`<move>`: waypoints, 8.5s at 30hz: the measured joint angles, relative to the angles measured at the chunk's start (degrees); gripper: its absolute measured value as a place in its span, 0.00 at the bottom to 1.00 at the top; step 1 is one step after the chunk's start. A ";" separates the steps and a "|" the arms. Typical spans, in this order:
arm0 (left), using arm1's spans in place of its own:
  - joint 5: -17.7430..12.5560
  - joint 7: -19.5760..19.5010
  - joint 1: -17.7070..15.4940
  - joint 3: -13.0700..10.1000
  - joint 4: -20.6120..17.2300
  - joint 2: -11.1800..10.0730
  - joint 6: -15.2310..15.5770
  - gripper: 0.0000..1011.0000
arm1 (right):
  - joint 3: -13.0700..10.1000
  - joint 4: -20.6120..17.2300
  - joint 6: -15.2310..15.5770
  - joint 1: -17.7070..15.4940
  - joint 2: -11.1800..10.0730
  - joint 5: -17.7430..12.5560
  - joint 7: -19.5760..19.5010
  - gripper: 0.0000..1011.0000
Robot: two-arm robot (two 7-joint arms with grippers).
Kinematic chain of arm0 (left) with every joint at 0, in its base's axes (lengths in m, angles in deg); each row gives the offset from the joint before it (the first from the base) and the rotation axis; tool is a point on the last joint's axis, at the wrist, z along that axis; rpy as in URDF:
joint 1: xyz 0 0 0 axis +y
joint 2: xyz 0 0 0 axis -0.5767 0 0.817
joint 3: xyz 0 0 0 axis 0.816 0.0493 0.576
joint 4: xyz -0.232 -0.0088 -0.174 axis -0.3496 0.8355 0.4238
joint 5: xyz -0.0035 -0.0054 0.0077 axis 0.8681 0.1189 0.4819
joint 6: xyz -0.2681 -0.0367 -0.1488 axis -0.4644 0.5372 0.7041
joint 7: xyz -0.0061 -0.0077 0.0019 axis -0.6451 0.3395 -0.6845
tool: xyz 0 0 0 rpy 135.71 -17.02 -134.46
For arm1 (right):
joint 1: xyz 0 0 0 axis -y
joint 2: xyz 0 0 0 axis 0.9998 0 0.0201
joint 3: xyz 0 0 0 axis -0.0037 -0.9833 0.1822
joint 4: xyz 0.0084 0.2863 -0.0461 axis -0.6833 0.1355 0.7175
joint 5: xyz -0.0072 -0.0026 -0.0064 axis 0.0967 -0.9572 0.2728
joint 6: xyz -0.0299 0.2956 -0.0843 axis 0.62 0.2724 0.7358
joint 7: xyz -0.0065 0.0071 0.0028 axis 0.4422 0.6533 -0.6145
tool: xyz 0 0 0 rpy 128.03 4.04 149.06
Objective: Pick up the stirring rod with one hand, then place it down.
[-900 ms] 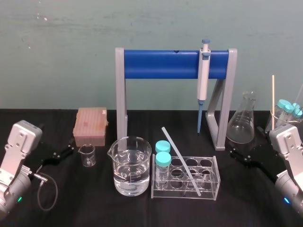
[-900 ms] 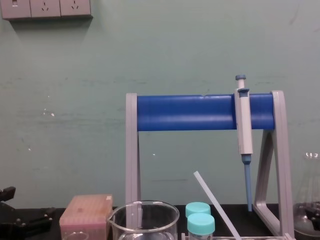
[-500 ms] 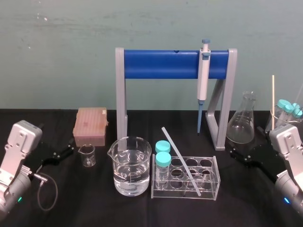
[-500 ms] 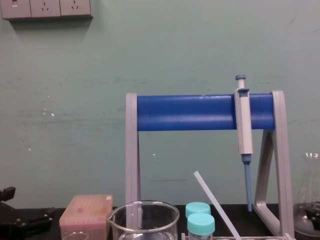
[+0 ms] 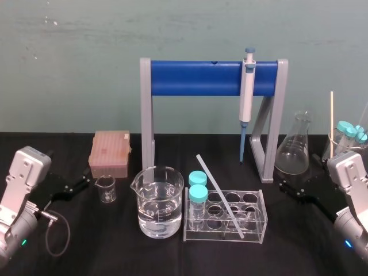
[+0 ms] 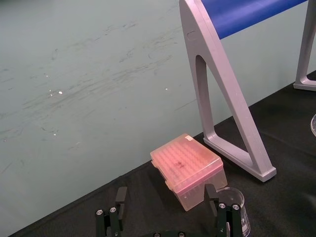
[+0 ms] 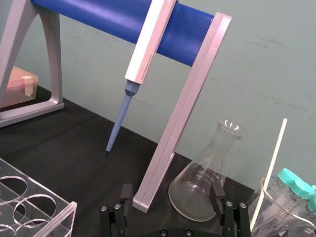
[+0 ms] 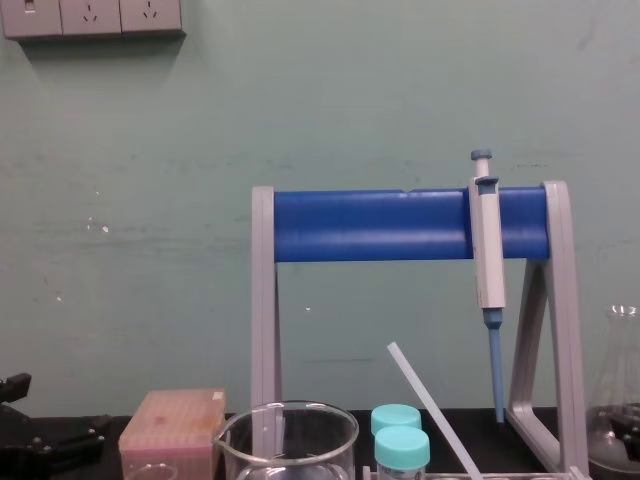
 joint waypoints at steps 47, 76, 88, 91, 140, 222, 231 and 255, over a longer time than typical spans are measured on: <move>0.00 0.00 0.00 0.00 0.00 0.00 0.00 0.99 | -5.75 -8.03 15.65 3.64 2.70 -22.63 24.05 0.99; 0.00 0.00 0.00 0.00 0.00 0.00 0.00 0.99 | 6.46 1.71 16.37 14.85 7.03 -17.65 33.01 0.99; 0.00 0.00 0.00 0.00 0.00 0.00 0.00 0.99 | 7.05 5.55 14.59 16.38 9.64 -15.52 33.69 0.99; 0.00 0.00 0.00 0.00 0.00 0.00 0.00 0.99 | 7.19 5.91 13.80 16.45 9.93 -14.54 33.61 0.99; 0.00 0.00 0.00 0.00 0.00 0.00 0.00 0.99 | 6.59 5.50 14.11 16.07 9.79 -15.35 33.54 0.07; 0.00 0.00 0.00 0.00 0.00 0.00 0.00 0.99 | -16.97 -5.68 -8.09 2.75 13.94 -14.77 28.14 0.07; 0.00 0.00 0.00 0.00 0.00 0.00 0.00 0.99 | -17.02 -5.34 -8.07 2.93 14.11 -14.67 28.23 0.07; 0.00 0.00 0.00 0.00 0.00 0.00 0.00 0.99 | -16.84 -5.10 -7.87 3.09 14.01 -14.59 28.65 0.07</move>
